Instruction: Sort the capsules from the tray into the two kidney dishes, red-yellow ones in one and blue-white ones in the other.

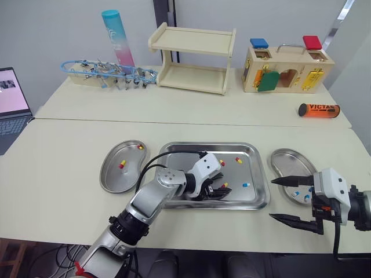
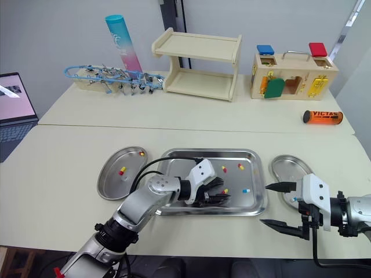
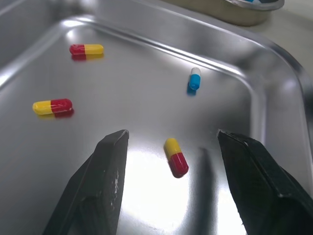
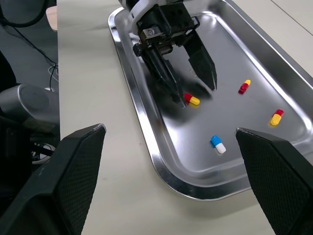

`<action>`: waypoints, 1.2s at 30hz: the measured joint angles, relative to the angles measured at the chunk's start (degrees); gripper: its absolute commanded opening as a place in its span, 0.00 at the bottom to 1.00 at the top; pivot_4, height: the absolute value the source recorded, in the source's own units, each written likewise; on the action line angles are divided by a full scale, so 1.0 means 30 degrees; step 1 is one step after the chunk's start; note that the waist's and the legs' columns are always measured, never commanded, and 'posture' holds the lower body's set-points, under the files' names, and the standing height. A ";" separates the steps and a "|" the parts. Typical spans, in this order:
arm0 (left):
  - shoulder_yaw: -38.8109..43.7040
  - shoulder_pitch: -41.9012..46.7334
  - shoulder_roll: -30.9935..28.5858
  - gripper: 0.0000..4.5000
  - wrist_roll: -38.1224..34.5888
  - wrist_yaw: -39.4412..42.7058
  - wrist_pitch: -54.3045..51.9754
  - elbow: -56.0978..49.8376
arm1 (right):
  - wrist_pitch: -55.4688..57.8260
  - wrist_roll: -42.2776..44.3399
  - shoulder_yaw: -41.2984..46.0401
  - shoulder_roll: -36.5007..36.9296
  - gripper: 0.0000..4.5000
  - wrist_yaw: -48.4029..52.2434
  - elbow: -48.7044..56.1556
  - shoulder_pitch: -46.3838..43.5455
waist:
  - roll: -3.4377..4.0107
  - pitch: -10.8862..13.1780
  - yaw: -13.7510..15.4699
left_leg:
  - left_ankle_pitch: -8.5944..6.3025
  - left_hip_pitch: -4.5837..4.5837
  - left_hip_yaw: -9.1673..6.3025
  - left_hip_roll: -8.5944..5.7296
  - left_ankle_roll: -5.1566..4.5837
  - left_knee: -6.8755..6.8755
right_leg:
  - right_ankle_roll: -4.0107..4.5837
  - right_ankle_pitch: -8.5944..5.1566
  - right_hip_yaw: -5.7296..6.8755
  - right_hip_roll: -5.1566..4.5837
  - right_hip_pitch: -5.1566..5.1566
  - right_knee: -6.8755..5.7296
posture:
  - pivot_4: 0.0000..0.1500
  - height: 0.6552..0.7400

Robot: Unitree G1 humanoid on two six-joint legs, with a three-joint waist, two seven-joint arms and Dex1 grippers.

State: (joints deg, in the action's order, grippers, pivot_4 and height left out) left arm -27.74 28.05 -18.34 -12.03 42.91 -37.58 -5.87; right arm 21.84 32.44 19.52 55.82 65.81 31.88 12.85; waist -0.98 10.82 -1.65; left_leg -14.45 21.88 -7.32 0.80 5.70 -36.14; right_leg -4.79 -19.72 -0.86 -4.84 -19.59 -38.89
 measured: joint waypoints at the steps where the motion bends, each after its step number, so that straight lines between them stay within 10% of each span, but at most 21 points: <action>1: -0.0128 0.0002 0.0039 0.66 0.0165 0.0008 0.0022 0.0007 | -0.0001 -0.0023 -0.0002 -0.0004 1.00 -0.0019 0.0002 0.0000 | 0.0000 0.0000 0.0005 | 0.0001 -0.0001 -0.0001 0.0000 0.0002 0.0000 | 0.0000 0.0000 0.0002 0.0000 0.0001 0.0000 | 1.00 1.00; 14: -0.0795 -0.0081 -0.0108 0.66 0.1507 0.0547 0.1046 0.0005 | -0.0001 -0.0145 -0.0003 -0.0250 1.00 -0.0659 0.0471 0.0188 | 0.0000 -0.0008 0.0001 | 0.0001 -0.0010 -0.0007 0.0000 0.0001 0.0000 | -0.0001 -0.0001 0.0006 0.0000 0.0018 0.0003 | 1.00 1.00; 25: -0.0828 -0.0115 -0.0109 0.00 0.2011 0.0913 0.1814 0.0505 | 0.0030 -0.0116 -0.0150 -0.0275 1.00 -0.1059 0.0520 -0.0043 | 0.0000 -0.0014 0.0001 | -0.0002 -0.0023 -0.0017 0.0000 -0.0005 0.0000 | -0.0002 -0.0001 0.0014 0.0000 0.0035 0.0004 | 1.00 1.00; 36: 0.0036 -0.0341 -0.0522 0.00 0.1644 0.1478 0.1869 0.0260 | 0.0065 -0.0093 -0.0526 -0.0273 1.00 -0.1150 0.0519 -0.0652 | 0.0000 -0.0014 -0.0034 | -0.0004 -0.0024 -0.0025 0.0000 -0.0007 0.0001 | -0.0002 -0.0001 0.0022 0.0000 0.0038 0.0005 | 1.00 1.00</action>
State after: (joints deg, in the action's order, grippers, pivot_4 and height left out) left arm -27.63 27.02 -19.91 -7.09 47.34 -31.97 -5.09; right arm 22.04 32.16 17.95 55.00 62.36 33.43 10.89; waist -0.98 10.77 -1.75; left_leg -14.46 21.81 -7.40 0.80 5.67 -36.13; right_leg -4.79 -19.72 -0.80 -4.84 -19.47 -38.87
